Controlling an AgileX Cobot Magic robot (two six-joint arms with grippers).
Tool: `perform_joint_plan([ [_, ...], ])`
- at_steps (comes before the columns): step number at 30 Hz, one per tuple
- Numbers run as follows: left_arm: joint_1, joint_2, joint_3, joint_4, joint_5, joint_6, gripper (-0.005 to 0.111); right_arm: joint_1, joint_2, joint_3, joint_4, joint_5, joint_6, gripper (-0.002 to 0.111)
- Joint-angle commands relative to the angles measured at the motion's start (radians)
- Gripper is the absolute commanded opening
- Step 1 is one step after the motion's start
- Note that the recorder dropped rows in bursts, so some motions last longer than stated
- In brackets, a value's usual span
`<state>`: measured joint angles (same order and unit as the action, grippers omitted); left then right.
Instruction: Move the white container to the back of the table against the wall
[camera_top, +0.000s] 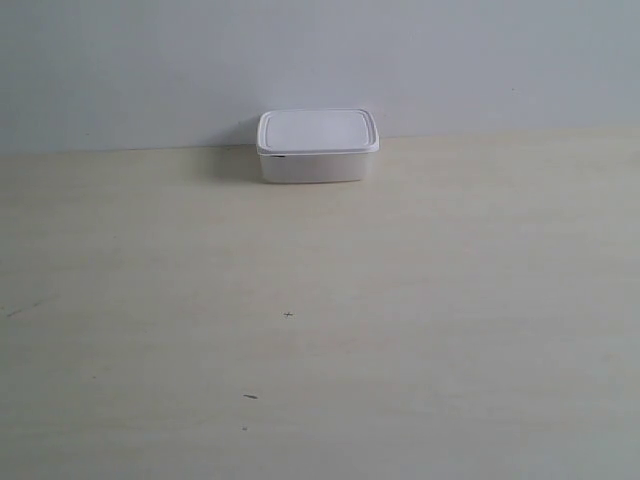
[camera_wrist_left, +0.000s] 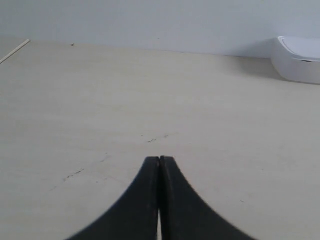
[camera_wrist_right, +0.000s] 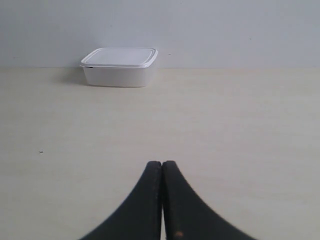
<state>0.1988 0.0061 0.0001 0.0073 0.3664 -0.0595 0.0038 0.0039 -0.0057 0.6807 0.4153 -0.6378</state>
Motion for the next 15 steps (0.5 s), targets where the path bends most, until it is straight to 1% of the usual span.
perform_joint_plan([
  [1,0.002,-0.006,0.0,0.003,-0.014,-0.003,0.0,-0.006,-0.004,0.006,-0.014,-0.009,0.011,0.0],
  [4,0.002,-0.006,0.0,0.003,-0.014,-0.003,0.0,-0.006,-0.004,0.006,-0.099,-0.055,0.108,0.0],
  [8,0.002,-0.006,0.0,0.003,-0.014,-0.003,0.0,-0.006,-0.004,0.006,-0.301,-0.082,0.357,0.0],
  [12,0.002,-0.006,0.0,0.003,-0.014,-0.003,0.0,-0.006,-0.004,0.006,-0.414,-0.09,0.43,0.0],
  [15,0.002,-0.006,0.0,0.003,-0.014,-0.003,0.0,-0.006,-0.004,0.006,-0.515,-0.095,0.548,0.0],
])
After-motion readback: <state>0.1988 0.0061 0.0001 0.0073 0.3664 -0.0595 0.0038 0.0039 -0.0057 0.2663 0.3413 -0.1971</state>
